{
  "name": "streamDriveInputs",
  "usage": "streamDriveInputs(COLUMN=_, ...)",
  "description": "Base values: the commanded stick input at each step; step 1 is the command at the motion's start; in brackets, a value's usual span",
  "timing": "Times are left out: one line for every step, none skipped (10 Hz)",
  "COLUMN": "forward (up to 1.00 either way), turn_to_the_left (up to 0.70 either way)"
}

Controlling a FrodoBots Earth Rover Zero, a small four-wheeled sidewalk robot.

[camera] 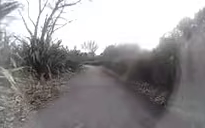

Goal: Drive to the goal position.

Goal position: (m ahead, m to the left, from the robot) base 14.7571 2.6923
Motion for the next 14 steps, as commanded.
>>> streamDriveInputs(forward=0.7, turn_to_the_left=0.0)
streamDriveInputs(forward=0.7, turn_to_the_left=0.0)
streamDriveInputs(forward=0.7, turn_to_the_left=0.0)
streamDriveInputs(forward=0.7, turn_to_the_left=0.0)
streamDriveInputs(forward=0.7, turn_to_the_left=0.0)
streamDriveInputs(forward=0.7, turn_to_the_left=0.0)
streamDriveInputs(forward=0.7, turn_to_the_left=0.0)
streamDriveInputs(forward=0.7, turn_to_the_left=0.0)
streamDriveInputs(forward=0.7, turn_to_the_left=0.0)
streamDriveInputs(forward=0.7, turn_to_the_left=0.0)
streamDriveInputs(forward=0.7, turn_to_the_left=0.0)
streamDriveInputs(forward=0.7, turn_to_the_left=0.0)
streamDriveInputs(forward=0.7, turn_to_the_left=0.0)
streamDriveInputs(forward=0.7, turn_to_the_left=0.0)
